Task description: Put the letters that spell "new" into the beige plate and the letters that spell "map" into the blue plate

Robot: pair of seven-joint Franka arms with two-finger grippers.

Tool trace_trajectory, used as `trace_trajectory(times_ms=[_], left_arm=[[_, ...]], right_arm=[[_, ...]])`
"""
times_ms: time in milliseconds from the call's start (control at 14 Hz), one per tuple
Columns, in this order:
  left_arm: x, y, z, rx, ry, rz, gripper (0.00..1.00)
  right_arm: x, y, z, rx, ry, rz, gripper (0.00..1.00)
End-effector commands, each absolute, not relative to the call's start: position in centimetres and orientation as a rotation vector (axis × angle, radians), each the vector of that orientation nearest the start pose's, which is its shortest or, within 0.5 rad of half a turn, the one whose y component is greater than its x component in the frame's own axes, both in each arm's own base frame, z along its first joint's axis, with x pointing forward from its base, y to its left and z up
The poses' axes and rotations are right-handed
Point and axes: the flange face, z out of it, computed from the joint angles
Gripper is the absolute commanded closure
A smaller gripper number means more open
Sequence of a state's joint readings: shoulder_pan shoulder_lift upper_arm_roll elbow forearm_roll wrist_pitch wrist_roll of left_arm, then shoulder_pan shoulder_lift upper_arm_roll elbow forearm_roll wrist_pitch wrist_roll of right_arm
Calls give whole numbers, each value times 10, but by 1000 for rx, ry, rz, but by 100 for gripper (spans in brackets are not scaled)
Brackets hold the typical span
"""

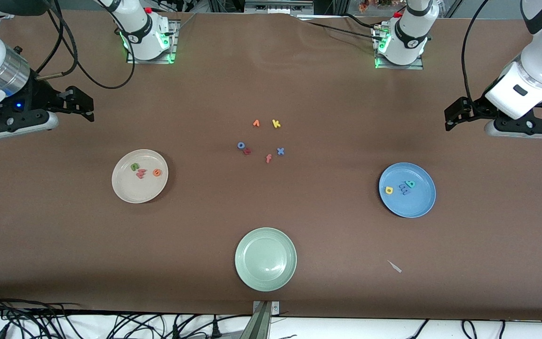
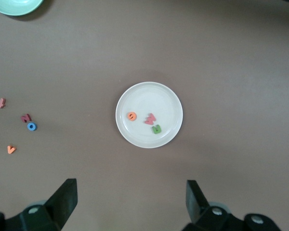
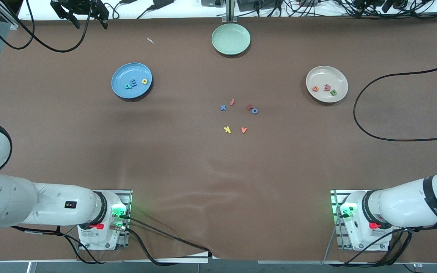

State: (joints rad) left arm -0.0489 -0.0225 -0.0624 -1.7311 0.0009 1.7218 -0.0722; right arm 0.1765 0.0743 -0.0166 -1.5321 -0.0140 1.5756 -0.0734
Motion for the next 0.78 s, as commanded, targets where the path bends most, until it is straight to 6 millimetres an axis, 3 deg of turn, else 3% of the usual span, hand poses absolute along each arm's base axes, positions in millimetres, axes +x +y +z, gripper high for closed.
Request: trace_trajectory(times_ms=[0,712], left_arm=[[549,-59,580,-3145,74,-16,0],[549,-59,580,-3145,74,-16,0]], right_arm=[[563,95,603,-3147,-317,80,0],[562,95,604,-3147,-332,102,0]])
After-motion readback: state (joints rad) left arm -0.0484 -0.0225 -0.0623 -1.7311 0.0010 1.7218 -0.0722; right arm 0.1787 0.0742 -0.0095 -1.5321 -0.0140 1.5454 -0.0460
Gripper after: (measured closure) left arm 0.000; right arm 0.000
